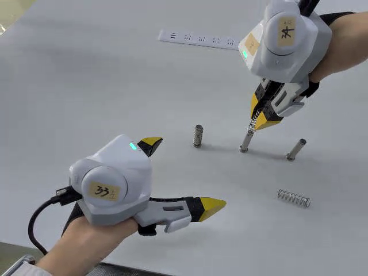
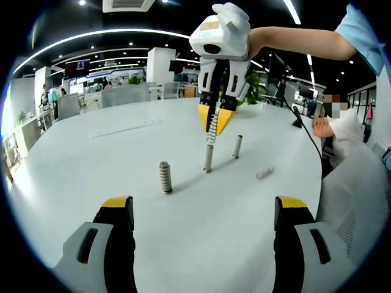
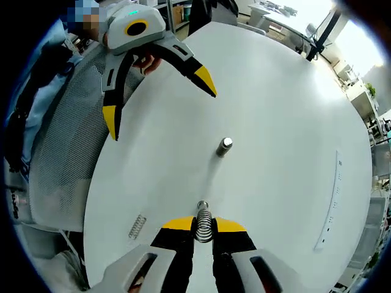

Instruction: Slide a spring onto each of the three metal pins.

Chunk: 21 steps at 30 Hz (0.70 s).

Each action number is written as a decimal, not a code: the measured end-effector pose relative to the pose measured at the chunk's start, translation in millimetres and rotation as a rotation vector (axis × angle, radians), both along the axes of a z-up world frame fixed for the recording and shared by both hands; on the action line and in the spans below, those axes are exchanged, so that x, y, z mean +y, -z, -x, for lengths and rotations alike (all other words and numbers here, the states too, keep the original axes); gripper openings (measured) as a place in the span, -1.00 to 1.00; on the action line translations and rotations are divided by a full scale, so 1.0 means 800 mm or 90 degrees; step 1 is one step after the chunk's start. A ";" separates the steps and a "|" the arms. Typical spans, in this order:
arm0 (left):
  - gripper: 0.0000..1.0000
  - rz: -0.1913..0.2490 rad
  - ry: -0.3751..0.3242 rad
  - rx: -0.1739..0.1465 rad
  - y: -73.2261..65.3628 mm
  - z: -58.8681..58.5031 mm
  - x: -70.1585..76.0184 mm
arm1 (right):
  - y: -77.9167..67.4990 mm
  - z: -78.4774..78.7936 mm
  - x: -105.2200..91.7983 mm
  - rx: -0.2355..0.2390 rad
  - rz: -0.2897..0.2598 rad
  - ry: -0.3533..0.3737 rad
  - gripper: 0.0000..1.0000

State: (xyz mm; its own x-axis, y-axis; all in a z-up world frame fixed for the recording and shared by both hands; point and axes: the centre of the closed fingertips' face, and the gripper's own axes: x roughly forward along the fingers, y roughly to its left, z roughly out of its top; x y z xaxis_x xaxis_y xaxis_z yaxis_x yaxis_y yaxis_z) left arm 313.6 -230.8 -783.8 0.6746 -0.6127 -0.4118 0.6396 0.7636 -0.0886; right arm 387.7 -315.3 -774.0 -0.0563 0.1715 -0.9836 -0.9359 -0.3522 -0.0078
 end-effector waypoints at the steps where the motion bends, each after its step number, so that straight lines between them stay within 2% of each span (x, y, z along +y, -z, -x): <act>1: 0.89 0.000 0.000 0.000 0.000 0.000 0.000 | 0.001 0.000 0.000 0.002 0.000 0.001 -0.86; 21: 0.82 0.002 0.000 0.009 0.004 0.000 0.001 | 0.019 -0.002 0.001 0.017 0.006 0.005 -0.86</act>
